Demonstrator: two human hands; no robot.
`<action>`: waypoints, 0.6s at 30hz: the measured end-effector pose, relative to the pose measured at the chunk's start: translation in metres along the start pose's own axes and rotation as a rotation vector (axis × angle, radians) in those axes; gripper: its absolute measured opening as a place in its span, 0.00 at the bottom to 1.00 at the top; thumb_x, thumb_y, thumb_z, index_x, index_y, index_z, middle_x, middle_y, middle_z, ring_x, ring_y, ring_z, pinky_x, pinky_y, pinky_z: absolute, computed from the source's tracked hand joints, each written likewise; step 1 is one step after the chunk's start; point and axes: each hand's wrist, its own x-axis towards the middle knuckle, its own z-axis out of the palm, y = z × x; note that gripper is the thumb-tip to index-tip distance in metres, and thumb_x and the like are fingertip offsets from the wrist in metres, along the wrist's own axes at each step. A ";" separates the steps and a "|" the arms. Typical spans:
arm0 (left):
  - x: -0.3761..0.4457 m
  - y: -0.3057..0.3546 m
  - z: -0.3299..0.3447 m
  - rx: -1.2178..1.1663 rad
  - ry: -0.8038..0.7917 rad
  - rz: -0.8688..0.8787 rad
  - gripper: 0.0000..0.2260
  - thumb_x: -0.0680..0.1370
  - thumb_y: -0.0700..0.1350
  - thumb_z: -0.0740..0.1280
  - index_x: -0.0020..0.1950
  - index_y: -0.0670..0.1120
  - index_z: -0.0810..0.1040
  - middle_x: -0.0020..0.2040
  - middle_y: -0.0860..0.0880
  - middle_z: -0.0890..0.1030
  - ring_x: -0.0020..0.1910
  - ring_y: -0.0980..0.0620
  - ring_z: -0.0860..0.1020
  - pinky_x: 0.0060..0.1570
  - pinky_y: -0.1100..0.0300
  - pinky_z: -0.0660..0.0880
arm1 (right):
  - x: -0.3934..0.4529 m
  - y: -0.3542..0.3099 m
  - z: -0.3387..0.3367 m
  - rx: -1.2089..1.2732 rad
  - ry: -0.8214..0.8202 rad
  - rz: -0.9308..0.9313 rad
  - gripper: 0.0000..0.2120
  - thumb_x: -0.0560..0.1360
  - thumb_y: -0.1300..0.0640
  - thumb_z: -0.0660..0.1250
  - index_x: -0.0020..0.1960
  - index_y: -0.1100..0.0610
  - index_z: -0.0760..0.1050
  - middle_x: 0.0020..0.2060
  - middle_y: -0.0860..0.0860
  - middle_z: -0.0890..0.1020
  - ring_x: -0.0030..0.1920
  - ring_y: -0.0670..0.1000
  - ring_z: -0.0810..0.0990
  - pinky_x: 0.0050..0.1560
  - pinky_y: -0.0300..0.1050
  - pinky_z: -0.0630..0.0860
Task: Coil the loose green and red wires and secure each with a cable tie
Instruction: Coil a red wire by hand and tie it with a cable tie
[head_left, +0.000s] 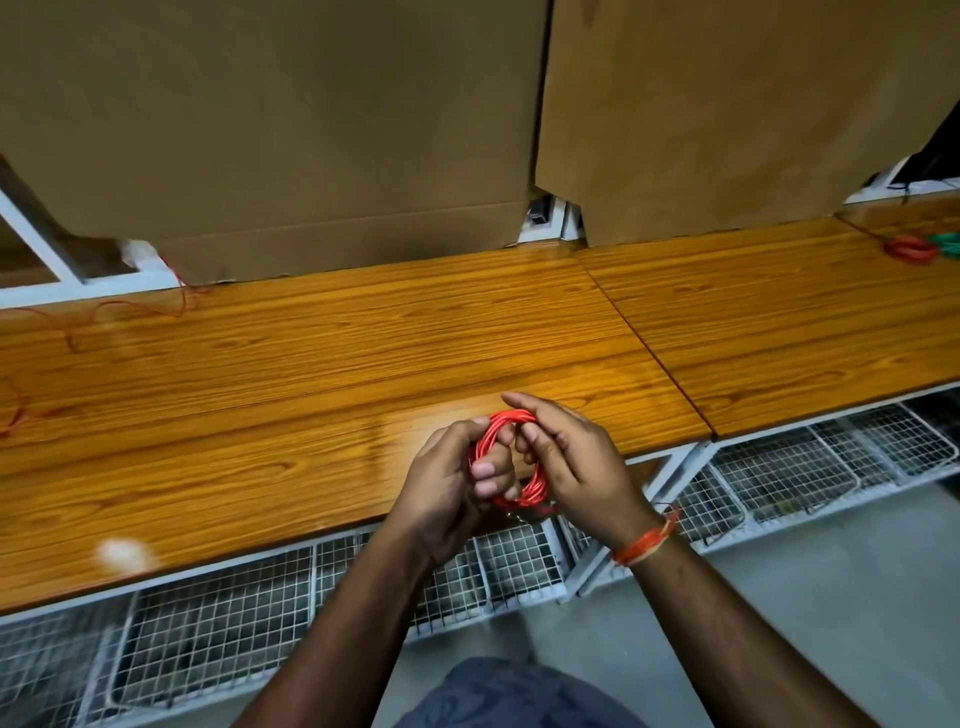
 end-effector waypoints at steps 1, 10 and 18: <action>-0.001 0.003 -0.001 0.015 0.012 -0.009 0.13 0.82 0.44 0.56 0.43 0.40 0.75 0.24 0.52 0.64 0.20 0.56 0.62 0.29 0.60 0.71 | 0.000 0.000 0.002 0.056 0.003 0.031 0.20 0.83 0.54 0.59 0.73 0.51 0.74 0.56 0.54 0.84 0.57 0.52 0.81 0.58 0.53 0.77; 0.005 0.017 -0.010 0.362 0.158 0.125 0.17 0.86 0.51 0.59 0.40 0.44 0.76 0.25 0.52 0.63 0.21 0.57 0.60 0.25 0.64 0.62 | 0.006 -0.011 0.027 0.548 0.040 0.205 0.16 0.83 0.57 0.62 0.69 0.54 0.78 0.43 0.59 0.81 0.43 0.61 0.80 0.46 0.65 0.78; 0.020 0.025 -0.036 0.291 0.249 0.172 0.16 0.87 0.48 0.58 0.40 0.45 0.69 0.24 0.54 0.59 0.20 0.59 0.56 0.22 0.67 0.57 | 0.008 -0.011 0.001 0.221 -0.005 0.203 0.15 0.78 0.59 0.72 0.63 0.48 0.81 0.47 0.47 0.87 0.49 0.48 0.85 0.55 0.58 0.82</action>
